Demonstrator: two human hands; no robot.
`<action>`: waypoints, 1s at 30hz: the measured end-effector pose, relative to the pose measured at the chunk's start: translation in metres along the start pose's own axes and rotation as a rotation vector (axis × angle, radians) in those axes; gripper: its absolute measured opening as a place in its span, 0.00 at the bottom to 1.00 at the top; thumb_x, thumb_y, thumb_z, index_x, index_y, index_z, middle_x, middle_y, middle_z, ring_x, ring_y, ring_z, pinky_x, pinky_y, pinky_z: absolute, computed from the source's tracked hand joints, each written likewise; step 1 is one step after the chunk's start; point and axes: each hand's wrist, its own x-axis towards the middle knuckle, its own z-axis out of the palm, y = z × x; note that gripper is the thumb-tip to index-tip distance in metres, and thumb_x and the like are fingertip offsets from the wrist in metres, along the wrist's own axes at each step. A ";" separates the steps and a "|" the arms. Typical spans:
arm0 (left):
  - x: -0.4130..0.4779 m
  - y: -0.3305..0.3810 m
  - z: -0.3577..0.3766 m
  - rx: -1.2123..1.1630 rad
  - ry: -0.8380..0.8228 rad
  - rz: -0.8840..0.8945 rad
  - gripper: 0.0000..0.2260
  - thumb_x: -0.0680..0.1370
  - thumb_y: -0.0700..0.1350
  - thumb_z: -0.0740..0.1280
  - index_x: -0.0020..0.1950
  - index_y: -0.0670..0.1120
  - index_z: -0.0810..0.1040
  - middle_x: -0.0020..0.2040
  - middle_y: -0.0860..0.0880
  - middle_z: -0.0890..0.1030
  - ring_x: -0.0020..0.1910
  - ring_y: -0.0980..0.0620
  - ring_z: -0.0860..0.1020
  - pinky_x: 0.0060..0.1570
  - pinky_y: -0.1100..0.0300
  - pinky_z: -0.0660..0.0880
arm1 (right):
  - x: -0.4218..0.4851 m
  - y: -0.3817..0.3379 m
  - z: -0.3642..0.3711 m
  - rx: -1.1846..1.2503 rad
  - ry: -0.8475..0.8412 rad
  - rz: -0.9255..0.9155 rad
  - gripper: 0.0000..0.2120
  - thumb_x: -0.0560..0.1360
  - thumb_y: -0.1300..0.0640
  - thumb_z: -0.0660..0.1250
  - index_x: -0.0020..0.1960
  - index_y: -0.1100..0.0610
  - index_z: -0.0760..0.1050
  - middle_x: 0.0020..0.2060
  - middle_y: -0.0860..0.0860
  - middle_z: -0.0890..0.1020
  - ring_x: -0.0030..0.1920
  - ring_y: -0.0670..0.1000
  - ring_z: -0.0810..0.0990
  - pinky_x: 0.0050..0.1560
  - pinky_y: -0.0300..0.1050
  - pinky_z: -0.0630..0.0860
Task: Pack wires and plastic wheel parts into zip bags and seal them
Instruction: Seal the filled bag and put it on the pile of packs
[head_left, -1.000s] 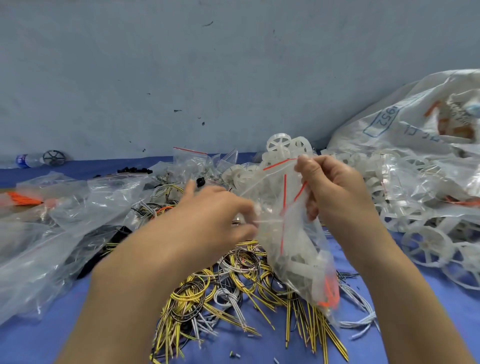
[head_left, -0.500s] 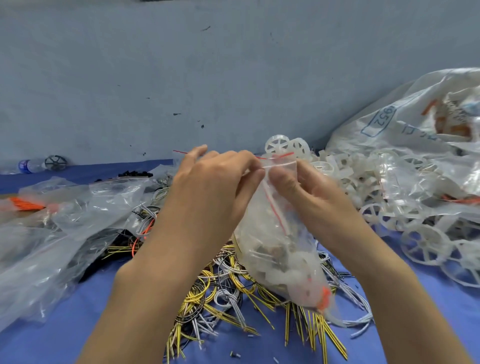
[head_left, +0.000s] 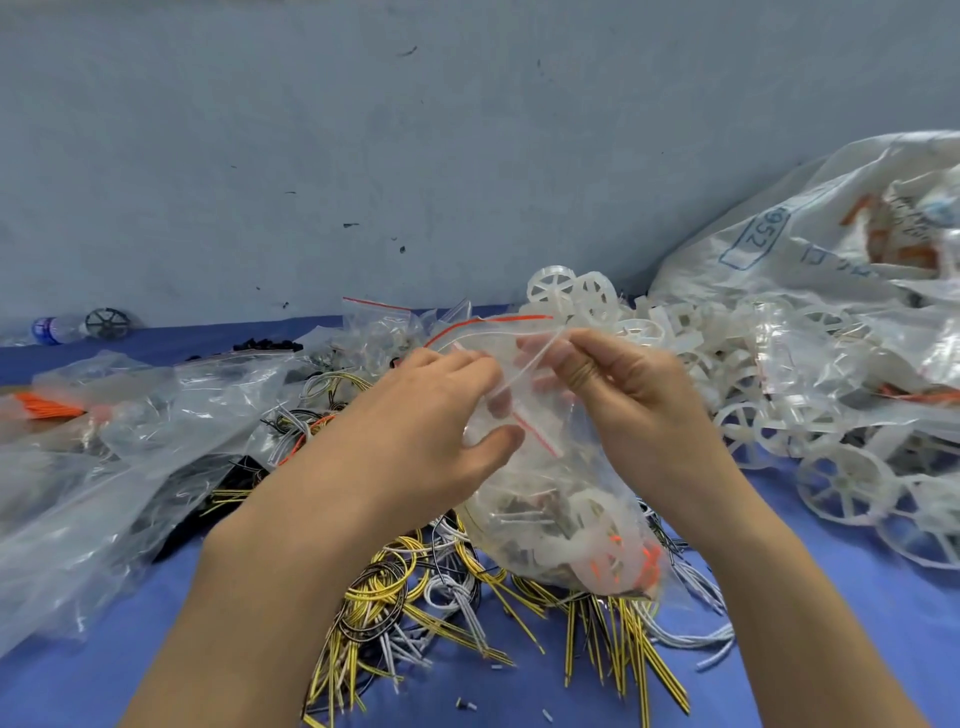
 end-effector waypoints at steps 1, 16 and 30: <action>0.000 -0.002 0.001 0.012 0.006 -0.007 0.09 0.77 0.60 0.59 0.50 0.57 0.71 0.54 0.60 0.76 0.59 0.56 0.67 0.59 0.54 0.68 | 0.000 0.001 0.000 0.013 0.008 0.005 0.10 0.82 0.55 0.62 0.51 0.54 0.82 0.47 0.46 0.86 0.47 0.50 0.84 0.53 0.45 0.78; -0.004 -0.026 -0.005 -0.131 0.094 -0.019 0.07 0.77 0.57 0.63 0.49 0.56 0.77 0.38 0.60 0.80 0.38 0.66 0.78 0.36 0.75 0.70 | 0.003 0.003 -0.005 0.215 0.216 0.212 0.12 0.83 0.55 0.60 0.48 0.57 0.80 0.41 0.49 0.86 0.38 0.49 0.84 0.39 0.39 0.79; -0.012 -0.008 -0.025 -0.187 0.416 0.118 0.07 0.77 0.58 0.66 0.47 0.56 0.78 0.35 0.59 0.79 0.38 0.61 0.78 0.39 0.73 0.70 | 0.001 0.004 -0.005 0.310 0.202 0.230 0.11 0.83 0.56 0.59 0.49 0.57 0.79 0.36 0.49 0.84 0.36 0.48 0.82 0.42 0.44 0.78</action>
